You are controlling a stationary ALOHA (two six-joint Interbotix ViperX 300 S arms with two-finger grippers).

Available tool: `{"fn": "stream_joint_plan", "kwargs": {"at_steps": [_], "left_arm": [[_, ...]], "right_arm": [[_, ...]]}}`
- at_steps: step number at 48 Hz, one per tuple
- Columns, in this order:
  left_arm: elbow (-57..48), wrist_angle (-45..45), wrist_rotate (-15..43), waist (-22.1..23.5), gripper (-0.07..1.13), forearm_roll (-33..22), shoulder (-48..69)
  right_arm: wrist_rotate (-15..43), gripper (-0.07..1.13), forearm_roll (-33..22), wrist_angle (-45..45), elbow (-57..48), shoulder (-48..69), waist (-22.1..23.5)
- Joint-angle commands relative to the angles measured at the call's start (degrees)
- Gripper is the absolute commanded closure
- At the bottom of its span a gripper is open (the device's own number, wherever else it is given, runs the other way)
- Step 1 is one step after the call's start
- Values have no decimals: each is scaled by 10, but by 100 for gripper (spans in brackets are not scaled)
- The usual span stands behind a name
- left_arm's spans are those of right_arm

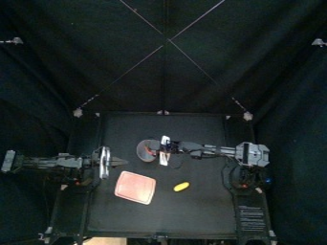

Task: Pick the red chile then place it in the grey bowl
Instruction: Drop red chile in the grey bowl and return to neutral

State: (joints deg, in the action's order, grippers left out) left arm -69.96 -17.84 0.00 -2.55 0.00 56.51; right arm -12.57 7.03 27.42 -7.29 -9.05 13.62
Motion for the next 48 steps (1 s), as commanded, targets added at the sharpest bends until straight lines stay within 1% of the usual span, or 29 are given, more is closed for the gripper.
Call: {"fn": "stream_joint_plan", "kwargs": {"at_steps": [1,4,9,13,17,24,31,39,43,48], "left_arm": [[8,-2,1,-2,109,1,-1],[7,-2,1,-2,109,0,-1],[8,-2,1,-1,109,1,0],[7,-2,1,-2,109,1,0],[8,-2,1,-2,109,0,1],[7,-2,1,-2,109,0,1],[7,-2,1,-2,109,-1,2],[6,-2,1,-2,109,0,2],[6,-2,1,-4,109,0,3],[4,-2,1,-5,109,0,3]], "right_arm": [[-2,41,5,-4,38,-17,5],[-2,37,11,-4,43,-25,8],[-4,27,25,-4,44,-33,14],[-4,18,26,-6,41,-33,14],[-4,12,25,-23,32,-25,13],[-4,11,30,-74,-10,27,12],[-1,11,36,-142,-95,118,5],[8,11,43,-204,-203,232,-25],[8,11,58,-253,-264,300,-52],[10,11,60,-294,-323,372,-77]]}}
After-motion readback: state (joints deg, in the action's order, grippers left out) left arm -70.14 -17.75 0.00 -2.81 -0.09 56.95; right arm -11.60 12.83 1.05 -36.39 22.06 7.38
